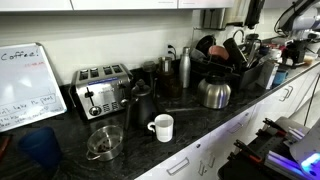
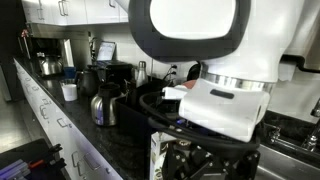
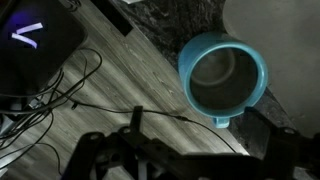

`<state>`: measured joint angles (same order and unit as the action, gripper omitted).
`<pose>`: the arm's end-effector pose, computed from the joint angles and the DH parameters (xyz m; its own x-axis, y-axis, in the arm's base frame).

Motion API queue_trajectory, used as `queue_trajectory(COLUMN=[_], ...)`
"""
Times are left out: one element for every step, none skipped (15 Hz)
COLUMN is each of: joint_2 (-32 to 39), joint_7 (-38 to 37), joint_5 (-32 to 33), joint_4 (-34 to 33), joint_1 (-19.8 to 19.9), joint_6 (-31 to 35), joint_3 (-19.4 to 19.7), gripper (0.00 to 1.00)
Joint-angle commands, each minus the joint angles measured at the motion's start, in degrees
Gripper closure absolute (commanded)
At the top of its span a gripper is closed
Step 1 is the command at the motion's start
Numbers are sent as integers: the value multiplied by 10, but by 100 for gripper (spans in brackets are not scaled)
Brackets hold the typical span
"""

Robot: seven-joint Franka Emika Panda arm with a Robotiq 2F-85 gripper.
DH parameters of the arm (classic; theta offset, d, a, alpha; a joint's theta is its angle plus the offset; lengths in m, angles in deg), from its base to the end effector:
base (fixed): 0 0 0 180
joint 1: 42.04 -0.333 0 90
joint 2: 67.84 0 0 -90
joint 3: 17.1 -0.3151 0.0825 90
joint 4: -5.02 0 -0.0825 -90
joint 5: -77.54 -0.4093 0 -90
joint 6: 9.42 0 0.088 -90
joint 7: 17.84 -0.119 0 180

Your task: Move the mug to the right

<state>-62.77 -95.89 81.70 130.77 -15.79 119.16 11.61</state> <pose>0.3179 -0.4577 0.3183 -0.6426 -0.7610 0.0891 -0.7601 0.6478 0.0510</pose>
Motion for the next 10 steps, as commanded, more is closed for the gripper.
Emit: queue_trajectory(joint_2=[-61, -32, -43, -45, -41, -36, -33, -31, -31, -31], joint_7=[59, 29, 33, 33, 32, 32, 31, 31, 31, 31], joint_5=[4, 0, 0, 0, 0, 0, 0, 0, 0, 0], joint_4=[17, 4, 6, 6, 7, 7, 6, 6, 6, 5], joint_1=[5, 5, 7, 7, 6, 5, 5, 5, 5, 5], joint_6=[-54, -33, -39, -38, -38, -37, -36, -36, -36, -36], joint_3=[2, 0, 0, -1, -1, -1, 0, -1, 0, -1], gripper=[0, 0, 0, 0, 0, 0, 0, 0, 0, 0])
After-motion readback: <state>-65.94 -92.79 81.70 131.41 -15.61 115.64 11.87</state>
